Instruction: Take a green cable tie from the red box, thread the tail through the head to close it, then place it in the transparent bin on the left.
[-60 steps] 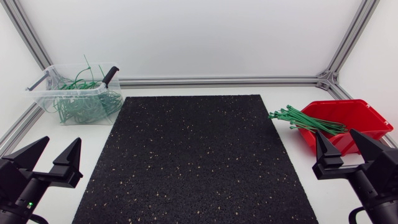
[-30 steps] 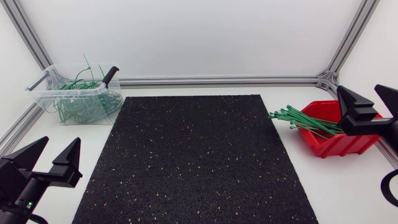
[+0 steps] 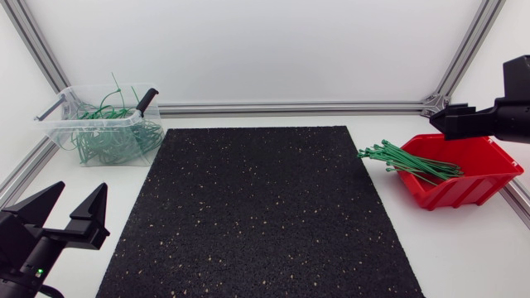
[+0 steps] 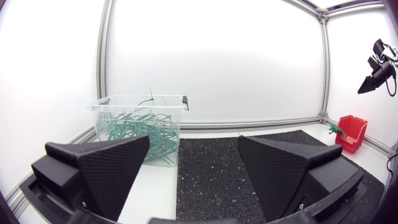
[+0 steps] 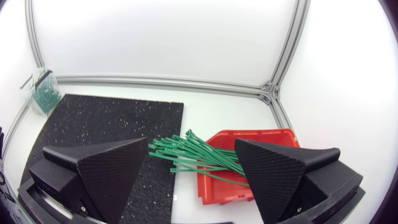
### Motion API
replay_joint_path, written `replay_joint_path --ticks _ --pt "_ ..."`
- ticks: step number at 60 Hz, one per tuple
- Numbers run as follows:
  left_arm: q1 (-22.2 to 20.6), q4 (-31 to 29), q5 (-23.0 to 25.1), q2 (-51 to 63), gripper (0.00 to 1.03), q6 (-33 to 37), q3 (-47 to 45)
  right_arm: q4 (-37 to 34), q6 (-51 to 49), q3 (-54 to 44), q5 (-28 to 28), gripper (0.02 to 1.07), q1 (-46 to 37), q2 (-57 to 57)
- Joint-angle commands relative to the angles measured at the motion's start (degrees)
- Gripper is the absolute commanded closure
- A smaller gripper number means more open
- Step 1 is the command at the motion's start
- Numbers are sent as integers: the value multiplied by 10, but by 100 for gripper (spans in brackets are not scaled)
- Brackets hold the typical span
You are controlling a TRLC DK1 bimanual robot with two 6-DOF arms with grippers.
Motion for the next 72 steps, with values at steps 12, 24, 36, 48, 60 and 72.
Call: replay_joint_path --ticks 12,24,36,48,60,72 --pt "3 -4 2 -6 4 -2 -24 -82 -209 68 -14 9 -12 119" --pt "2 -6 2 -6 4 -2 -24 -4 -385 -35 -17 9 -18 91" --pt "3 -8 2 -6 4 -2 -23 26 -467 -76 -11 9 -13 118" --pt "3 -9 1 -6 4 -2 -23 86 -547 -128 9 9 -10 130" --pt "3 -9 -1 -6 4 -2 -23 122 -605 -159 7 17 -8 138" --pt "3 -10 -3 -6 4 -2 -23 203 -638 -204 9 27 6 144"
